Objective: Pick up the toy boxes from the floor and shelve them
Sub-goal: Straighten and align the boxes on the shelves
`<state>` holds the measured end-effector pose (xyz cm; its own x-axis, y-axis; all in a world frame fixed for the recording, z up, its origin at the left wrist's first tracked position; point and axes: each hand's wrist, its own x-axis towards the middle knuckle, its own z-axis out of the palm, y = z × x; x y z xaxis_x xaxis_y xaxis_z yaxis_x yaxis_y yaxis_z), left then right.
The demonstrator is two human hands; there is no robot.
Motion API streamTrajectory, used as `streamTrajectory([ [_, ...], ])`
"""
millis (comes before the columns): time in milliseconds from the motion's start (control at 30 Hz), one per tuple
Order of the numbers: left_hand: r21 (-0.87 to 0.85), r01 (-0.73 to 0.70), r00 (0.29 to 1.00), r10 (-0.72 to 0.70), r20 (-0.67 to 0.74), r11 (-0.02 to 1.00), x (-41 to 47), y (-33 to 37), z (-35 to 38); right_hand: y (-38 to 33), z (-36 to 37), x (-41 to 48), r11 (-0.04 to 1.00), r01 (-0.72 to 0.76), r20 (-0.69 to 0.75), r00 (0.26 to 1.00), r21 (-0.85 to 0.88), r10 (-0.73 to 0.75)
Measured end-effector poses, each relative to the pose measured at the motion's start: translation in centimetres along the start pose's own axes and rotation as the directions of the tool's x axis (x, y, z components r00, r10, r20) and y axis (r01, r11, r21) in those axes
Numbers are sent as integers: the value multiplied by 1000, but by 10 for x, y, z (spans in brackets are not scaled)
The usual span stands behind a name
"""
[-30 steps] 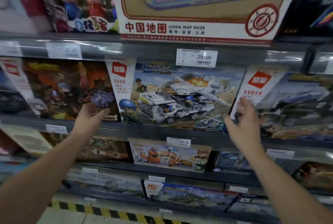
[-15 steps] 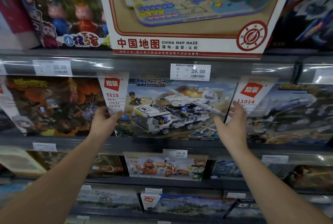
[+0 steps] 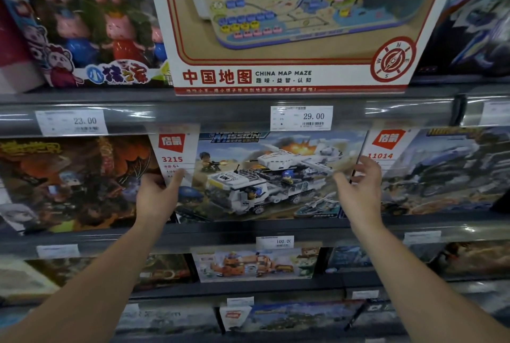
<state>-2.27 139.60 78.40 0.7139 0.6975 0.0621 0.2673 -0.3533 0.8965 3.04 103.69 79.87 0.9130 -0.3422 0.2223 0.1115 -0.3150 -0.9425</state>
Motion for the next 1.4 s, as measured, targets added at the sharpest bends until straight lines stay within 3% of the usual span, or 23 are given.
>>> streamTrajectory([
  [333, -16, -13, 1000, 12, -24, 1000, -1, 2, -5, 4, 0, 0, 999, 18, 2, 1000, -34, -18],
  [833, -11, -31, 995, 30, -95, 999, -22, 1, -9, 15, -2, 6, 995, 31, 11, 999, 97, -32],
  [1400, 2, 48, 998, -49, 31, 999, -22, 12, -25, 11, -8, 10, 999, 7, 49, 999, 54, -9],
])
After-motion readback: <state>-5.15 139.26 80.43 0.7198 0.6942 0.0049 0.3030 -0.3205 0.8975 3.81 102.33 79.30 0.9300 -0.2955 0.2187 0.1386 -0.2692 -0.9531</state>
